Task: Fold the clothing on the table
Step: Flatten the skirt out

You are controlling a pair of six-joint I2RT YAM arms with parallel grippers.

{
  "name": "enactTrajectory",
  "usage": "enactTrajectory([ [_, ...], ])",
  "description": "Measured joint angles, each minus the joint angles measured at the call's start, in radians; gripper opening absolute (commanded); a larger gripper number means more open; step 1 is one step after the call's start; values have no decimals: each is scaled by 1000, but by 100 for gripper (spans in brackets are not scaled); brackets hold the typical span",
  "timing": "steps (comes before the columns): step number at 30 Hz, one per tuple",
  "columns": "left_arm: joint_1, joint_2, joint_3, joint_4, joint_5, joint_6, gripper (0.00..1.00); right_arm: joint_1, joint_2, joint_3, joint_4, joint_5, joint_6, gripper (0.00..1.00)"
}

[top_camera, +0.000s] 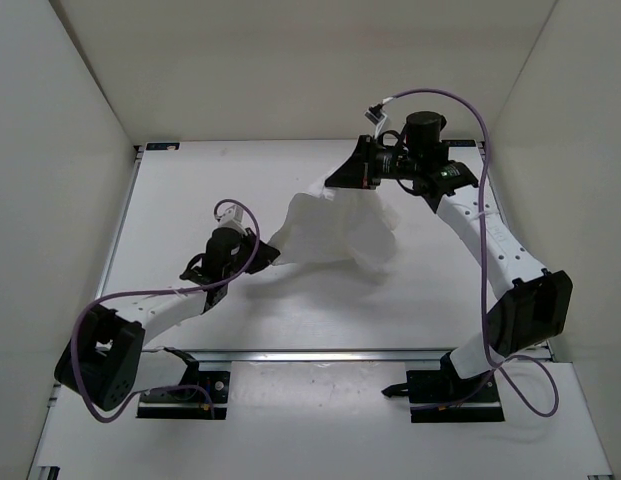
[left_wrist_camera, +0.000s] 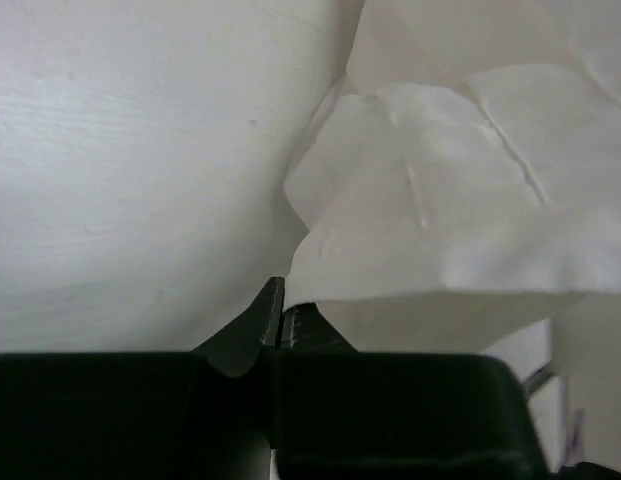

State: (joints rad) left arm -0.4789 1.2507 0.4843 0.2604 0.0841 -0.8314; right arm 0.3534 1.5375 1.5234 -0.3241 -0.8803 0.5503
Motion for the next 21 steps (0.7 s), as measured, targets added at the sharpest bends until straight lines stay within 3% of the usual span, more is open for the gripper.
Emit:
enactTrajectory([
  [7,84,6,158,-171,-16,98,0,-94,-22,-111,23,-11,-4,0],
  [12,206,63,432,-337,4,270,0,-228,-26,-192,8,-24,-8,0],
  [16,175,94,658,-433,-77,410,0,-253,-51,-211,44,-38,-3,0],
  [21,115,22,655,-460,-159,511,0,-267,-187,-390,154,-58,25,0],
])
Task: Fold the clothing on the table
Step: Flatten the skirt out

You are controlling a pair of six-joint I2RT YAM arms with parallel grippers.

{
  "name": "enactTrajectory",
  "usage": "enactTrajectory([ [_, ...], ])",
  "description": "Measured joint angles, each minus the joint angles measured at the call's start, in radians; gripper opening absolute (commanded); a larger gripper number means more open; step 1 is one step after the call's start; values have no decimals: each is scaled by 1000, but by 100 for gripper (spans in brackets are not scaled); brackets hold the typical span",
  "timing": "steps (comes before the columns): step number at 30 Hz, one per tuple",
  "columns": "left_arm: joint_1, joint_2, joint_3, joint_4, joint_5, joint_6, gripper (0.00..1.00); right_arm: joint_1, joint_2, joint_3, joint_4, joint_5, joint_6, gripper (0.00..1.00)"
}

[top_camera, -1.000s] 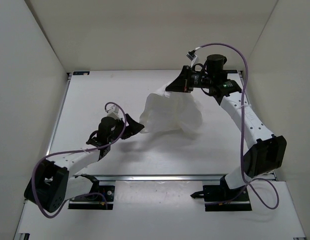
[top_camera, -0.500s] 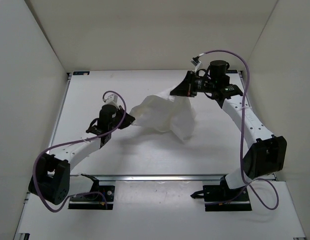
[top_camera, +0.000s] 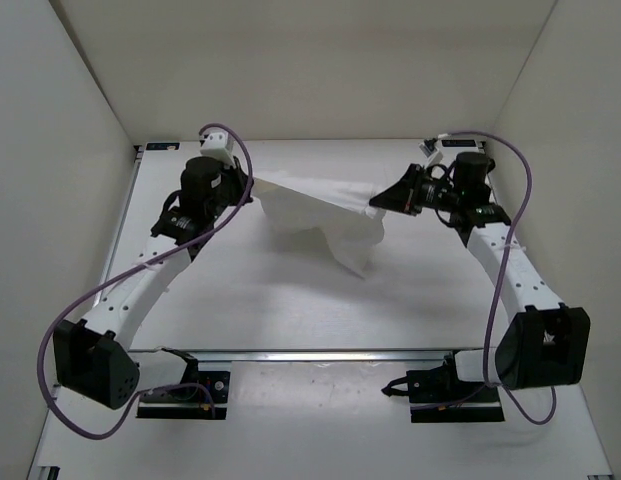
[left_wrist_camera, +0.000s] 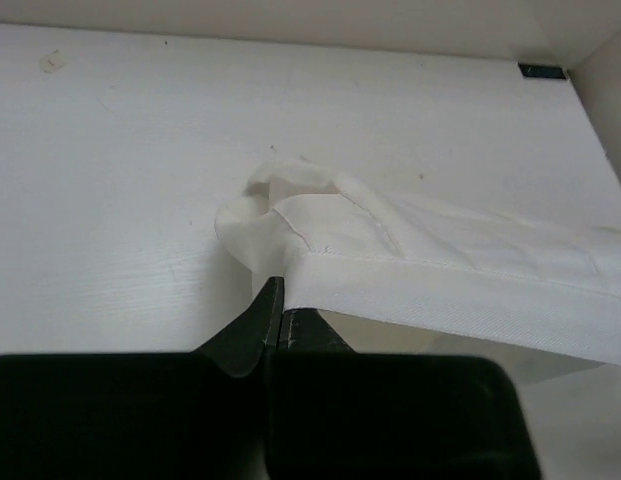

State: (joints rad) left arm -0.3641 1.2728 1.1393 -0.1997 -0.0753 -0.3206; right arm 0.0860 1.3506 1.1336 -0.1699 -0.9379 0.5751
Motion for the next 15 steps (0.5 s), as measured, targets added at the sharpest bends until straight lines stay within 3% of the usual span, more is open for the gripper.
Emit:
enactTrajectory([
  [5,-42,-65,-188,-37,4,25,0,-23,-87,-312,127,-32,58,0],
  [8,-50,-51,-296,-67,28,16,0,-23,-39,-374,98,-16,50,0],
  [12,-40,104,-214,-122,40,11,0,-26,143,-210,-15,22,-9,0],
  [15,-20,343,106,-228,18,28,0,-44,354,159,-148,37,-45,0],
])
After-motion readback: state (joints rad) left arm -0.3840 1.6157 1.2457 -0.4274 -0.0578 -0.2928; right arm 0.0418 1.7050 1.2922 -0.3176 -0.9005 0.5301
